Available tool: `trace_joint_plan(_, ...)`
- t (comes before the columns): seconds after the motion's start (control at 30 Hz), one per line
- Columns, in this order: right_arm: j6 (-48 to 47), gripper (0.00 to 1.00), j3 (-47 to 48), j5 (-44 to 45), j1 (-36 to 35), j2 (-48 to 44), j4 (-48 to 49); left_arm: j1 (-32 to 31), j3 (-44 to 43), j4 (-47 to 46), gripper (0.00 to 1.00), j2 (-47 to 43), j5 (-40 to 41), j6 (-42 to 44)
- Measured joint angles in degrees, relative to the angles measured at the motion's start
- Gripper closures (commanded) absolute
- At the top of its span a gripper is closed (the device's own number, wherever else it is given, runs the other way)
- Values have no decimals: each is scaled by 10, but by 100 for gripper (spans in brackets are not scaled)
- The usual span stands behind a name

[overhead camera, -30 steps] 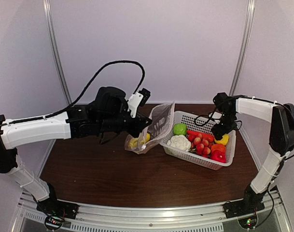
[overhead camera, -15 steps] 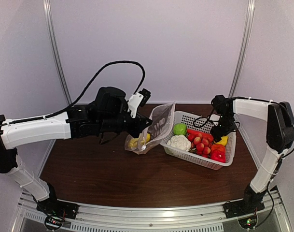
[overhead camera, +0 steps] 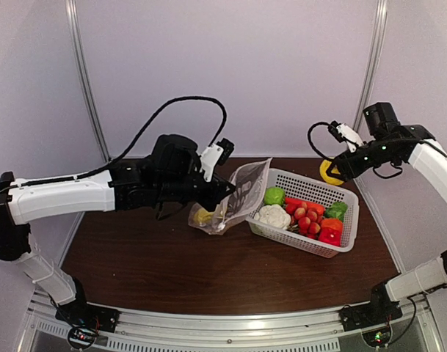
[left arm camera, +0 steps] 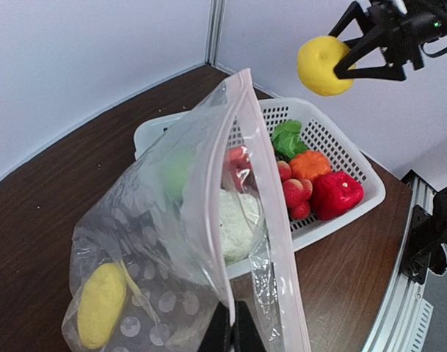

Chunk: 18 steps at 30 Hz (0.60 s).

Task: Place the food in the zip-top bag and seal the zipper
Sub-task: Pick up the fake fruit from the bin, then place the fake fruit in the zipper food storage bag.

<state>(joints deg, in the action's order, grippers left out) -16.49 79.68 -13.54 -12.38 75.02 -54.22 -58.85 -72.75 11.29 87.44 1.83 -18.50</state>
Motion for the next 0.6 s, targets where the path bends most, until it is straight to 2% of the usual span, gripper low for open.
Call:
trace_joint_plan(0.23,22,44,5,-238,-48,-52,45,0,-35,-1,100,58,-30,-18)
trace_joint_plan(0.43,73,45,-3,-334,-134,-44,155,0,-54,1,100,67,-43,-47)
trace_joint_plan(0.6,103,47,-3,-362,-189,-2,227,0,-77,3,100,67,-46,-63)
